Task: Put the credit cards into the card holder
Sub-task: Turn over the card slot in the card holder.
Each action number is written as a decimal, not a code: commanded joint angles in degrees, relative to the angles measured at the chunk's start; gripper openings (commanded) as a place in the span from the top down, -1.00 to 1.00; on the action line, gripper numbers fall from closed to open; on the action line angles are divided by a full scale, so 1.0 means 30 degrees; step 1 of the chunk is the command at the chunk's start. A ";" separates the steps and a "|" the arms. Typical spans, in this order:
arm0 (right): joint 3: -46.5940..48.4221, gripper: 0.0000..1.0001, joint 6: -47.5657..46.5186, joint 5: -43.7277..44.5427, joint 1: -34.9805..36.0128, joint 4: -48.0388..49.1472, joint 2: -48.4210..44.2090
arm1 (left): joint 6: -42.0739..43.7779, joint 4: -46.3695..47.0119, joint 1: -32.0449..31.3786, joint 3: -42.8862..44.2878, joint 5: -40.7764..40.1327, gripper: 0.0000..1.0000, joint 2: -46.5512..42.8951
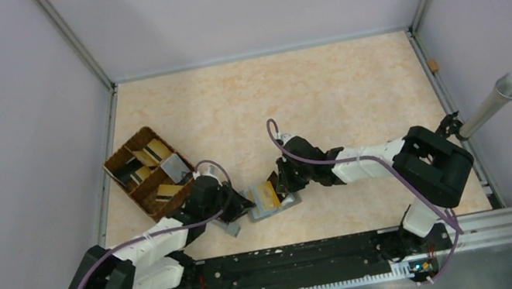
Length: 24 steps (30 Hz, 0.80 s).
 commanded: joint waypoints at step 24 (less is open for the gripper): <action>0.2035 1.00 -0.0730 0.3066 0.1046 -0.5074 -0.6469 | 0.1051 -0.3092 -0.0078 0.1714 -0.1900 1.00 -0.3792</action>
